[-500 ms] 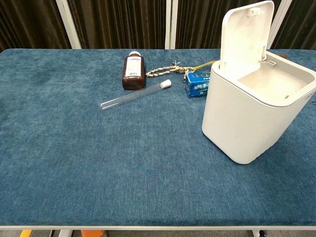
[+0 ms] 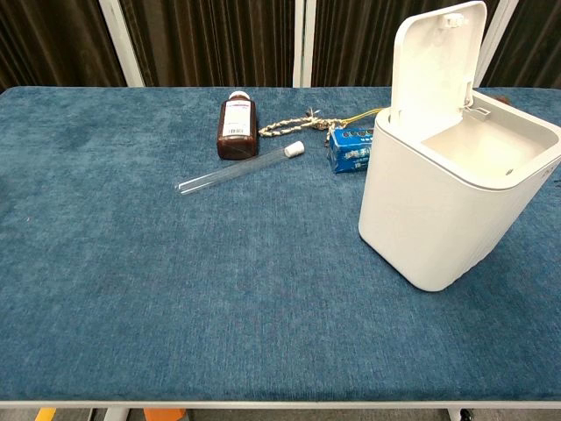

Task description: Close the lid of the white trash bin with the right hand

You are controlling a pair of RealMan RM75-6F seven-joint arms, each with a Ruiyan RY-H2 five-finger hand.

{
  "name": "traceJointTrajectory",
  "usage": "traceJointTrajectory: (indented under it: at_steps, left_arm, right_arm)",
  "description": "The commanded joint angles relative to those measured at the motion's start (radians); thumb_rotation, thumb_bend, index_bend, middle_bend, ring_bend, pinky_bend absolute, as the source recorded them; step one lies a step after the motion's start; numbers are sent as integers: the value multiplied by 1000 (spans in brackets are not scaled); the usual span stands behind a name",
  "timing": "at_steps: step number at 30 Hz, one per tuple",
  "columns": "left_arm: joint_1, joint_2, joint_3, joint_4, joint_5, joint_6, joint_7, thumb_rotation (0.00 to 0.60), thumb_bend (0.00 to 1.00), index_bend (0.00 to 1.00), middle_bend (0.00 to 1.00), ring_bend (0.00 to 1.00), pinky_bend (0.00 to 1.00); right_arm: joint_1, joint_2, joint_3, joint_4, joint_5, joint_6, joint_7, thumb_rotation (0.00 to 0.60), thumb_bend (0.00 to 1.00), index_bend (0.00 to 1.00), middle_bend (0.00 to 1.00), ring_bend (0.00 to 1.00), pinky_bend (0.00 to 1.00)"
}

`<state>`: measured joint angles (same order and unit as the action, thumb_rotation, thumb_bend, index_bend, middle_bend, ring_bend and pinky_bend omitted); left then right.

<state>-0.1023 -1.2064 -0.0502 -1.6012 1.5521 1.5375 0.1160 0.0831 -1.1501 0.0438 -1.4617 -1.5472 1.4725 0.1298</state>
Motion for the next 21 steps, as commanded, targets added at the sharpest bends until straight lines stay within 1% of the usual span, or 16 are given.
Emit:
traceJointTrajectory:
  at_steps: [1,3,4,6,9,12,16,21]
  left_arm:
    - [3,-3,5,14,3,2,-10,600,0,136,155,60,137]
    - [8,-6,8,24,1,4,-20,600,0,136,155,60,137]
    - [9,-6,8,27,-2,4,-24,600,0,136,155,60,137]
    - [9,-6,8,30,-5,2,-30,600,0,136,155,61,137]
    - [6,-8,7,35,-1,1,-35,600,0,136,155,60,137]
    - [3,-9,8,36,1,-5,-36,600,0,136,155,60,137]
    - [0,-11,8,35,1,-8,-34,600,0,136,155,60,137]
    - [-1,-15,8,33,-4,-12,-31,600,0,136,155,60,137]
  right_arm:
    - [11,12,-5,-19,-17,-9,-20,600,555,0,0,0,0]
    - [24,26,-9,-40,-30,-26,-27,600,815,0,0,0,0]
    - [33,34,-11,-52,-36,-38,-27,600,912,0,0,0,0]
    - [57,51,-10,-82,-59,-57,-20,600,992,0,0,0,0]
    - [95,72,3,-118,-108,-59,-21,600,1000,0,0,0,0]
    - [137,100,32,-180,-136,-68,-56,600,993,0,0,0,0]
    - [215,168,77,-297,-145,-133,-85,600,970,0,0,0,0]
    - [331,244,143,-410,-101,-272,-125,600,995,0,0,0,0]
